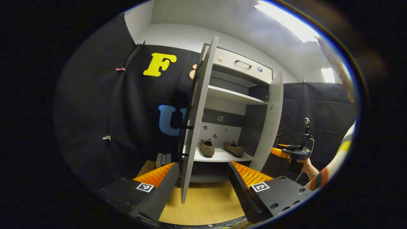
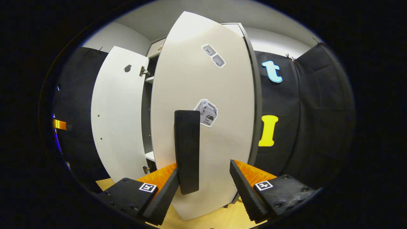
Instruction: Grab one shoe with the right hand and put it into the shoe cabinet, grab the other shoe with the left hand and put it into the shoe cabinet; then close the right door with the right hand and the left door with the left hand.
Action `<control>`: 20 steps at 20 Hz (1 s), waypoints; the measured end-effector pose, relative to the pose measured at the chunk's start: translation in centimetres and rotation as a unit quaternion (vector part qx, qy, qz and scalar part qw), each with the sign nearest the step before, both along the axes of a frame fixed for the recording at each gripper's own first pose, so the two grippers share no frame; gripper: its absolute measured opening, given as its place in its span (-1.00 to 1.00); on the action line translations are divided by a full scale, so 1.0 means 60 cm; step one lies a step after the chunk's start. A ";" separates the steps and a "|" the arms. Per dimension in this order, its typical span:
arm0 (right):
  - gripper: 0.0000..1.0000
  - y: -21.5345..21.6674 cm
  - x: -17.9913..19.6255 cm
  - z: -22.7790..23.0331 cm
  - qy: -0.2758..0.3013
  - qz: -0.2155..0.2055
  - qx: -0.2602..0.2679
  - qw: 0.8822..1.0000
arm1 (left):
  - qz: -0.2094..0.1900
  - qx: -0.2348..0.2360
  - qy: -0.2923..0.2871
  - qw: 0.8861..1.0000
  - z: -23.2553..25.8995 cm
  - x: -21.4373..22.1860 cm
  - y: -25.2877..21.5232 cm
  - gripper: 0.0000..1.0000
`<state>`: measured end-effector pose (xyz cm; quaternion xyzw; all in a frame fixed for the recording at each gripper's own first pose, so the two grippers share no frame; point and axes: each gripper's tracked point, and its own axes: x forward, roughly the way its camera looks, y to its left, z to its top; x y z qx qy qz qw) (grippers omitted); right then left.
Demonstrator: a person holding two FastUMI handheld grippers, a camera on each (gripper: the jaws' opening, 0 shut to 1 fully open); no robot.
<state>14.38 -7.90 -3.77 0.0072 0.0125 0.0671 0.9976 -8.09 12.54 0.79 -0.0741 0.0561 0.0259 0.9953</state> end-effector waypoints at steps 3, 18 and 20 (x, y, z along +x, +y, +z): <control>0.94 0.043 0.053 0.001 -0.006 -0.006 -0.002 1.000 | 0.024 -0.006 0.003 1.000 -0.005 -0.024 0.017 0.90; 0.94 0.094 0.191 -0.004 -0.034 -0.097 -0.017 0.995 | 0.007 0.000 -0.082 0.997 0.046 0.062 0.109 0.89; 0.92 0.095 0.201 -0.005 -0.035 -0.106 -0.024 0.993 | 0.002 0.002 -0.074 0.997 0.038 0.086 0.116 0.89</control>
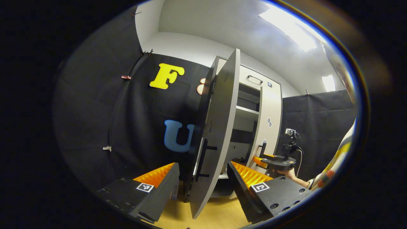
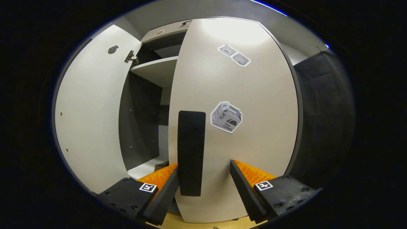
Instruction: Grab one shoe with the right hand and put it into the shoe cabinet, grab the other shoe with the left hand and put it into the shoe cabinet; then close the right door with the right hand and the left door with the left hand.
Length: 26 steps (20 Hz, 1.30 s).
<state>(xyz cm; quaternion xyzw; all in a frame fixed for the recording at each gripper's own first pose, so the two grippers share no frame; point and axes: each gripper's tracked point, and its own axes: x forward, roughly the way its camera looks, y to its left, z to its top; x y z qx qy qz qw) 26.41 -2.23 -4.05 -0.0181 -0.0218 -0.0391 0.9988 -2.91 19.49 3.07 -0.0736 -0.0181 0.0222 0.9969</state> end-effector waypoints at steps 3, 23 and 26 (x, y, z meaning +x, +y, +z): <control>0.92 -0.003 0.011 -0.005 0.005 -0.003 0.011 1.000 | -0.007 0.004 0.014 1.000 -0.010 0.034 0.010 0.89; 0.96 -0.051 -0.200 -0.022 0.025 0.050 -0.013 0.998 | -0.090 0.034 0.055 0.994 -0.045 0.147 -0.082 0.87; 0.96 -0.071 -0.204 -0.017 0.019 0.050 -0.012 0.999 | -0.091 0.028 0.046 0.994 -0.047 0.174 -0.111 0.87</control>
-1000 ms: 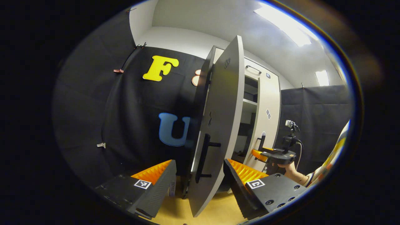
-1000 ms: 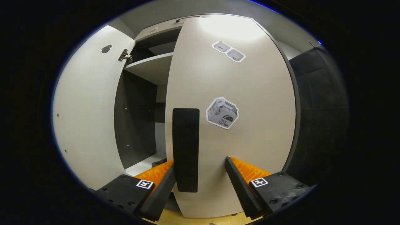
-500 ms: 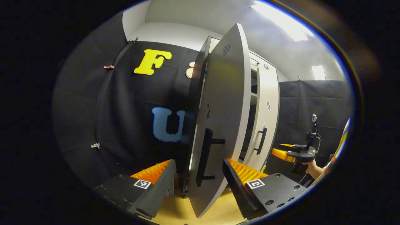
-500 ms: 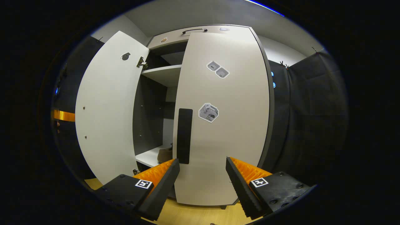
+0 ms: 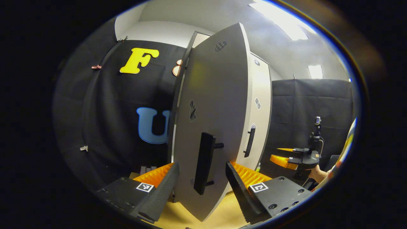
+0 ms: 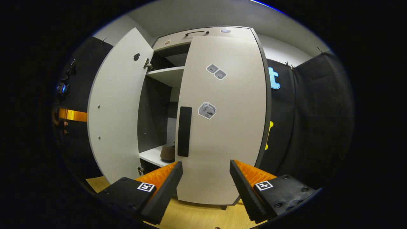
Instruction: Grab one shoe with the right hand and put it into the shoe cabinet, grab the other shoe with the left hand and put it into the shoe cabinet; then close the right door with the right hand and the left door with the left hand.
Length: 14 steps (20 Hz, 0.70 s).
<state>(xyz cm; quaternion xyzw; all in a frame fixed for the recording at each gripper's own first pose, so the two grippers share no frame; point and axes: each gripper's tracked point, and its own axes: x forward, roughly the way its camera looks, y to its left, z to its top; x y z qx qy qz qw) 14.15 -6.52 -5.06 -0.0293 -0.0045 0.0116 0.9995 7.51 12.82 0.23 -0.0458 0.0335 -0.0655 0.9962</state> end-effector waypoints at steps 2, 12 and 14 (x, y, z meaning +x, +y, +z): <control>0.96 -0.019 -0.001 -0.007 0.005 -0.004 0.004 1.000 | -0.004 0.000 -0.004 1.000 -0.001 0.015 -0.020 0.88; 0.96 -0.109 -0.008 0.008 -0.005 -0.018 0.015 1.000 | -0.057 0.001 0.005 0.998 -0.031 0.154 -0.158 0.91; 0.96 -0.121 -0.018 0.013 -0.009 -0.020 0.014 1.000 | -0.059 -0.003 0.000 0.998 -0.039 0.159 -0.172 0.90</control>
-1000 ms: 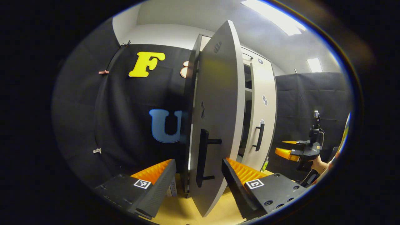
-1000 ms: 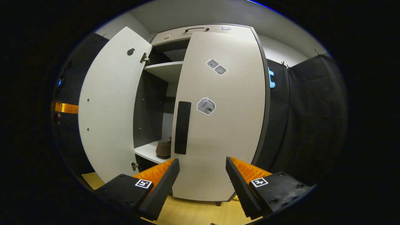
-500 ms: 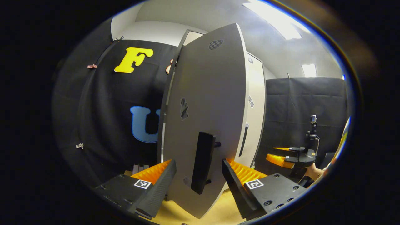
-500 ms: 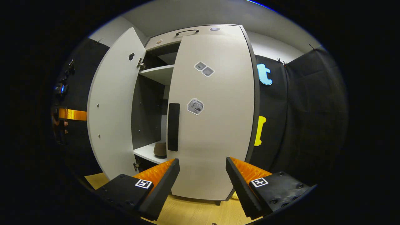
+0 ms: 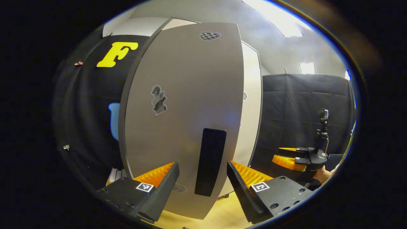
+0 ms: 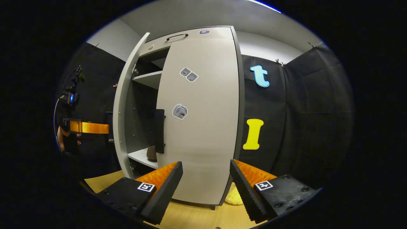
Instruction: Grab one shoe with the right hand and put it into the shoe cabinet, grab the other shoe with the left hand and put it into the shoe cabinet; then close the right door with the right hand and the left door with the left hand.
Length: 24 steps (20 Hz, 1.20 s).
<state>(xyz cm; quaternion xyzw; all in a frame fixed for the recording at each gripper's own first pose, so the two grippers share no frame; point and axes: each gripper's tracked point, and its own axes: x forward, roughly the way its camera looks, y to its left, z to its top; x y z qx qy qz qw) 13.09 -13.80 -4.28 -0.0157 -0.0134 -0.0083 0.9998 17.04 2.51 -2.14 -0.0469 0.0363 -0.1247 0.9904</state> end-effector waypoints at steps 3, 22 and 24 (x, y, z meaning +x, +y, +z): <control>0.96 -0.011 -0.012 -0.001 0.002 -0.005 0.003 1.000 | 0.000 -0.035 -0.006 0.999 0.008 -0.001 -0.007 0.90; 0.96 0.168 -0.141 0.047 -0.023 0.008 0.009 1.000 | 0.006 0.029 -0.011 0.999 0.035 -0.211 -0.002 0.90; 0.96 0.168 -0.152 0.047 -0.021 0.004 0.016 1.000 | 0.003 0.026 -0.010 1.000 0.031 -0.222 -0.005 0.89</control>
